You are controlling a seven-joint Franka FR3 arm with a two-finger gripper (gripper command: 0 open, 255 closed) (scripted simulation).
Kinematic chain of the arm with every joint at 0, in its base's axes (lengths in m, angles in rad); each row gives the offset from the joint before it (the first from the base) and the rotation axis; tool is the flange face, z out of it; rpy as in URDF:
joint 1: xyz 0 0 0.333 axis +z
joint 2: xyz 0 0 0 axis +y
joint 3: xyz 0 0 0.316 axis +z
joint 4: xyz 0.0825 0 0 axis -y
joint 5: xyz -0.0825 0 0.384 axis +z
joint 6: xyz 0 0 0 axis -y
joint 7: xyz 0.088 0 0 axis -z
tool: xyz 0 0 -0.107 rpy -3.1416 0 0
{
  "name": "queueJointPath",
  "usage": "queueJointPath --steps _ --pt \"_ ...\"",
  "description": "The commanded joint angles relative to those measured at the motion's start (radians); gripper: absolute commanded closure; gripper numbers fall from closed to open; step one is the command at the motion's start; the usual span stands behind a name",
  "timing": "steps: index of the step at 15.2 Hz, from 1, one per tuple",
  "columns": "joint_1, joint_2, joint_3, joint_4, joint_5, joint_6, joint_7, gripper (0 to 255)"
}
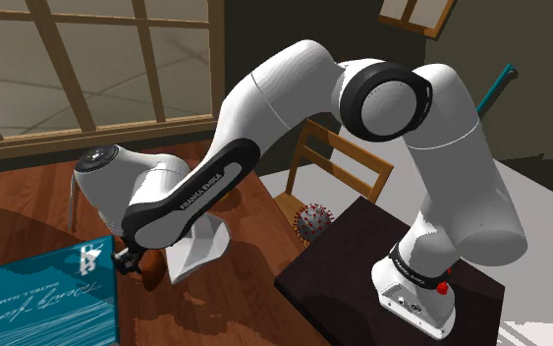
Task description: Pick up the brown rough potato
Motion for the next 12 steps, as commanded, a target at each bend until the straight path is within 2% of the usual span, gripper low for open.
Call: queueJointPath --steps 1,9,10,12 --pt "0.014 0.039 -0.008 0.039 -0.010 0.003 0.004 0" --pt "0.027 0.104 -0.026 0.058 -0.027 0.049 0.015 0" --pt "0.027 0.105 -0.026 0.059 -0.027 0.049 0.014 255" --pt "0.027 0.105 -0.026 0.058 -0.027 0.049 0.015 255"
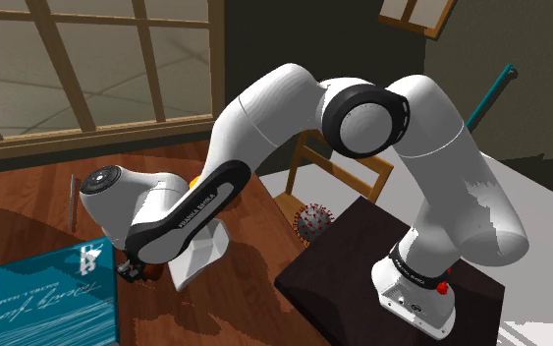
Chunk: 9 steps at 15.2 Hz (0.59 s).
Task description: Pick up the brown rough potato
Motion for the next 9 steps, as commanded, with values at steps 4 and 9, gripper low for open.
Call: queueJointPath --steps 4,9 --pt "0.000 0.000 0.000 0.000 0.000 0.000 0.000 255" --pt "-0.004 -0.021 0.005 -0.008 0.005 -0.013 -0.003 255"
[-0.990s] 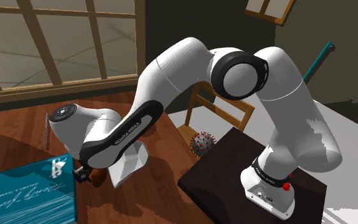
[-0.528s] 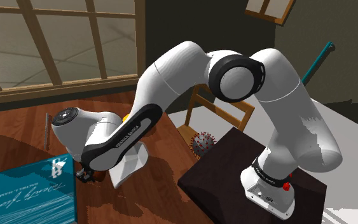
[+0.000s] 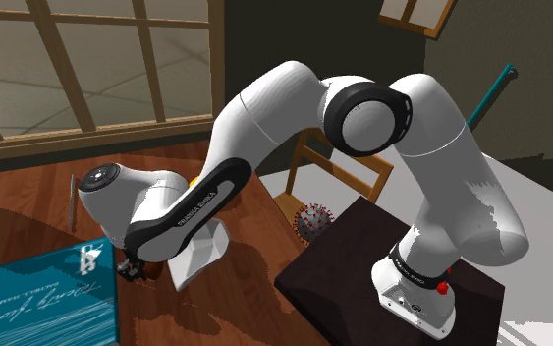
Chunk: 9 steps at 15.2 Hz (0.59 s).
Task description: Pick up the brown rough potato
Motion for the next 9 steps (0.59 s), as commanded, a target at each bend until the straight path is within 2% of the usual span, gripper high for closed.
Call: queueJointPath --steps 1,9 --pt "-0.004 -0.019 0.005 -0.007 0.005 -0.012 -0.003 255" --pt "-0.018 -0.094 0.025 -0.023 0.027 -0.071 -0.017 255"
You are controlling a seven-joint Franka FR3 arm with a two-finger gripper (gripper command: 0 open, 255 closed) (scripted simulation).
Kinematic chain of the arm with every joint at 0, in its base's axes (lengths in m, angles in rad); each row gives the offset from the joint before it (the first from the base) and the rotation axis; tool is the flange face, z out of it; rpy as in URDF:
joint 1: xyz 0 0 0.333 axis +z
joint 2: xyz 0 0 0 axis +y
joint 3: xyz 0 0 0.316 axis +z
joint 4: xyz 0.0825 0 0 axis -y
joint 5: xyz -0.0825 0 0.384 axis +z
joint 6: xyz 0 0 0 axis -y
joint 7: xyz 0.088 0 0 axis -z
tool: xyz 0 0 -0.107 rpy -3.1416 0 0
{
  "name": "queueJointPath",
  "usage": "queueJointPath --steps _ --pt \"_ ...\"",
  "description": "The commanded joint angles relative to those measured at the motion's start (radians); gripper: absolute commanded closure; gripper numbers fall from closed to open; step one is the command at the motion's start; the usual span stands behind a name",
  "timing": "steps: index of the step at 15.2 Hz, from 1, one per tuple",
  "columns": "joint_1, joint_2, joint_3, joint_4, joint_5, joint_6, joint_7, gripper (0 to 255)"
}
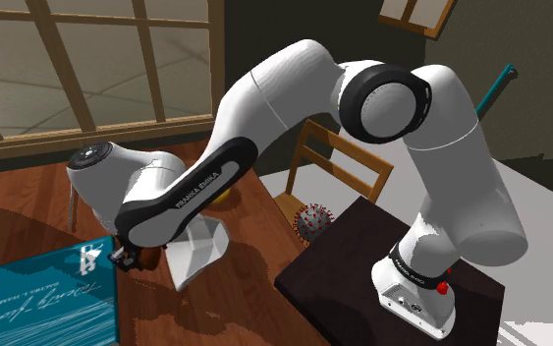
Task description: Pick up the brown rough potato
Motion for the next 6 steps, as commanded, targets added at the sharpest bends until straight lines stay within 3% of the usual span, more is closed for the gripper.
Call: queueJointPath --steps 1,6 --pt "-0.003 -0.016 0.005 -0.002 0.005 -0.014 -0.003 255" --pt "-0.007 -0.043 0.012 -0.003 0.014 -0.040 -0.009 255"
